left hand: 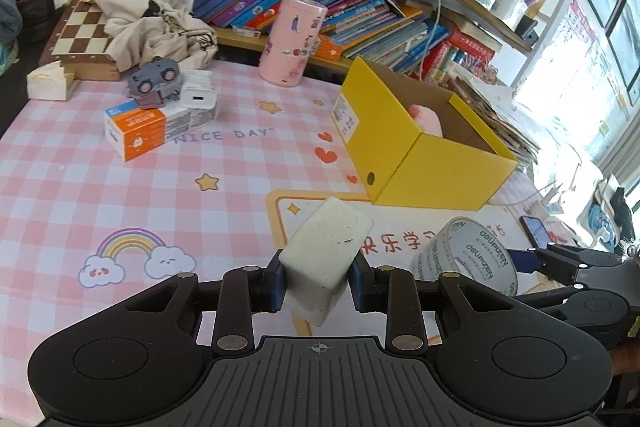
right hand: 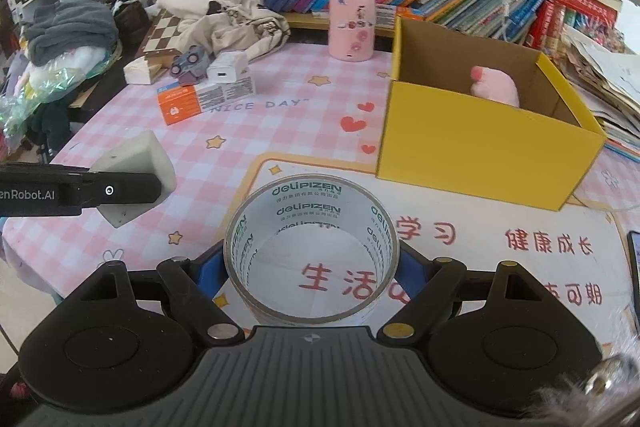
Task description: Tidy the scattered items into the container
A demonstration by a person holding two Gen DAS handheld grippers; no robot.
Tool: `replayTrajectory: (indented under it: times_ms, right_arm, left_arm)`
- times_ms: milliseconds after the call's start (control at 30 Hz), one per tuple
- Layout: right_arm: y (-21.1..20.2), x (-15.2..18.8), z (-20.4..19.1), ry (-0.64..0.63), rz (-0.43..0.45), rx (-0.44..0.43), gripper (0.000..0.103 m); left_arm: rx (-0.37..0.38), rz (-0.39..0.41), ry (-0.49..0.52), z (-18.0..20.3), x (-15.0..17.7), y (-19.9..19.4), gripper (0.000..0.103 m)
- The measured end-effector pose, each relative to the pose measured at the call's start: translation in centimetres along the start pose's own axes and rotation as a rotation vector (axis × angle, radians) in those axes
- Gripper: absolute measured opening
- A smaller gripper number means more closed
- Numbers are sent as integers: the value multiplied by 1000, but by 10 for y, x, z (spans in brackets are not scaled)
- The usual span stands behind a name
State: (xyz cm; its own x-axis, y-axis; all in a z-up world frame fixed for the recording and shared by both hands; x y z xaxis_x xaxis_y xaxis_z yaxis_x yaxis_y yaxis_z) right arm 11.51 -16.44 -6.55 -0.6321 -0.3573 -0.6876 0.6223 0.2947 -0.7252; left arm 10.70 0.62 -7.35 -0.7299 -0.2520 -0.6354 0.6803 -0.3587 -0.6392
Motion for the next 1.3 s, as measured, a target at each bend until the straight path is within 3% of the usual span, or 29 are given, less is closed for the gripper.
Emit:
replayTrajectory:
  times_ms: [700,1300]
  right_arm:
    - [-15,14,35,80,17,49,82]
    - [-18,18,96,136,14,98,82]
  left_arm:
    - [32,-31,66,35,3,15,29]
    - [76,-72,128,84,2,50,26]
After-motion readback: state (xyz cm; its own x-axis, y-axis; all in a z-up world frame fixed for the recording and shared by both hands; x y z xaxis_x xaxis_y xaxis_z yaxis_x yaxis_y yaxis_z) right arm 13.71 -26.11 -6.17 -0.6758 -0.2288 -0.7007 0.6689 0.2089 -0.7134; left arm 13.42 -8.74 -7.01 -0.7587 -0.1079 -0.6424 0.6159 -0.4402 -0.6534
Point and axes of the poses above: each gripper's, at about its wrist camera, not at the fingertips, and y roughly the way its jaws point, z to its right, x to its underside, the point moved 9 cm from there along y, roughly the way its jaws point, and after that the axes turned 7 degrees about -y, right-handed, at the moved point
